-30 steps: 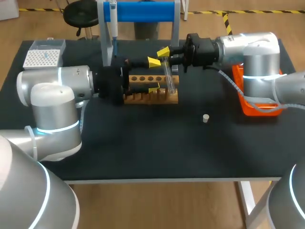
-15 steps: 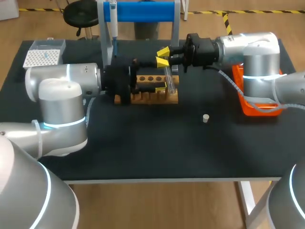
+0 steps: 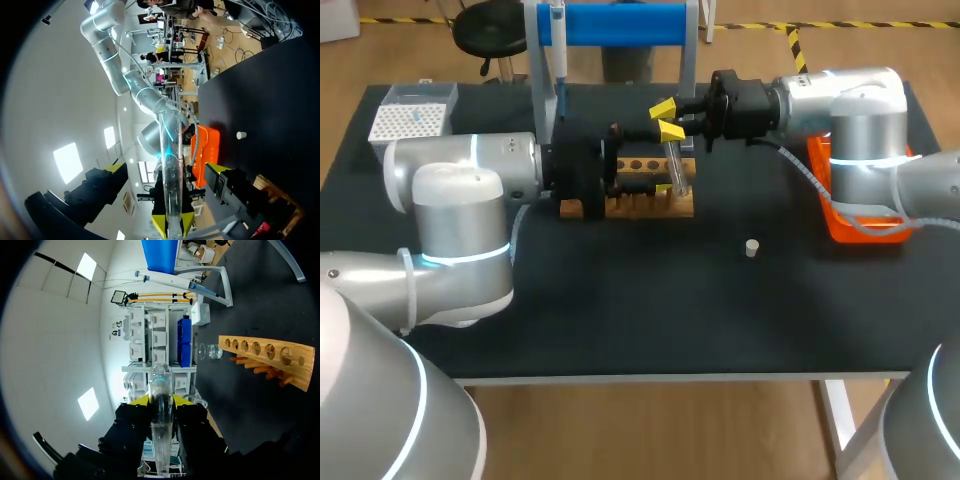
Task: Invert the test tube, pick up the pipette, mount the tip to pipette, aspirate from beaker and dispense into the tube, eject the tip, return the pipette, and cap with the stopper.
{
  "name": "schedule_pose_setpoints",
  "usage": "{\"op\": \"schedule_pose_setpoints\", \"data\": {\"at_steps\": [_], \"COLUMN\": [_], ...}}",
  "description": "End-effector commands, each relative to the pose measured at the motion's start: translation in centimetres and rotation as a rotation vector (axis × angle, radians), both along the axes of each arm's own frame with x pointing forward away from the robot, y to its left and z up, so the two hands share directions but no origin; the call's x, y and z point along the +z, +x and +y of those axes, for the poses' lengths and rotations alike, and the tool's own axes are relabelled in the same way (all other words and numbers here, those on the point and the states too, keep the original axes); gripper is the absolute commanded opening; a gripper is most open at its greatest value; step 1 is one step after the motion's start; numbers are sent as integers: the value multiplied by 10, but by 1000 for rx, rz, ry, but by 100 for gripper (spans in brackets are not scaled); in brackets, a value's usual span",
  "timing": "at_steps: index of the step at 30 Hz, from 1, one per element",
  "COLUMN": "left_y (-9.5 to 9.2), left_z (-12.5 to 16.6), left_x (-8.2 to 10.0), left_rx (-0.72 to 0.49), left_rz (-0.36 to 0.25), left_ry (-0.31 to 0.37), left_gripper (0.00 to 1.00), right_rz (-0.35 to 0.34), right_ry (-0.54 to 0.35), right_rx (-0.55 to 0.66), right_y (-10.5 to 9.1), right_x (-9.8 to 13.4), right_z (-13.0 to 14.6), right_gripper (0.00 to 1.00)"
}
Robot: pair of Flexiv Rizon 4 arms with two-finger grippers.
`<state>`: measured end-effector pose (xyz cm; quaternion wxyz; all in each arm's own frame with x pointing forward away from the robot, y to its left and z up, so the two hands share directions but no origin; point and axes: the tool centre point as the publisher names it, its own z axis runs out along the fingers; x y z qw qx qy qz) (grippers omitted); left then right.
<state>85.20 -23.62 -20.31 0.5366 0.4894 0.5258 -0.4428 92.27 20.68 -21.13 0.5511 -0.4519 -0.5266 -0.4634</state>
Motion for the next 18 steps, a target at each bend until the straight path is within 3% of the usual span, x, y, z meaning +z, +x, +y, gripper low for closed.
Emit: {"op": "schedule_pose_setpoints", "data": {"at_steps": [1, 3, 12, 13, 14, 18], "left_y": [-2, -2, -4, -4, -4, -4], "left_z": [-4, -4, -4, -4, -4, -4], "left_x": [1, 1, 1, 1, 1, 1], "left_rx": [9, 8, 1, -1, -1, -2], "left_rz": [-4, -5, -3, -3, -3, -2], "left_ry": [2, 1, -5, -5, -5, -6], "left_gripper": [98, 87, 73, 56, 48, 45], "right_rz": [-1, -1, -1, -1, -1, -1], "right_ry": [-2, -2, -2, -2, -2, -2], "right_rx": [2, 2, 2, 2, 2, 2], "right_y": [0, 0, 0, 0, 0, 0], "right_x": [0, 0, 0, 0, 0, 0], "right_z": [-1, -1, -1, -1, -1, -1], "right_gripper": [0, 0, 0, 0, 0, 0]}}
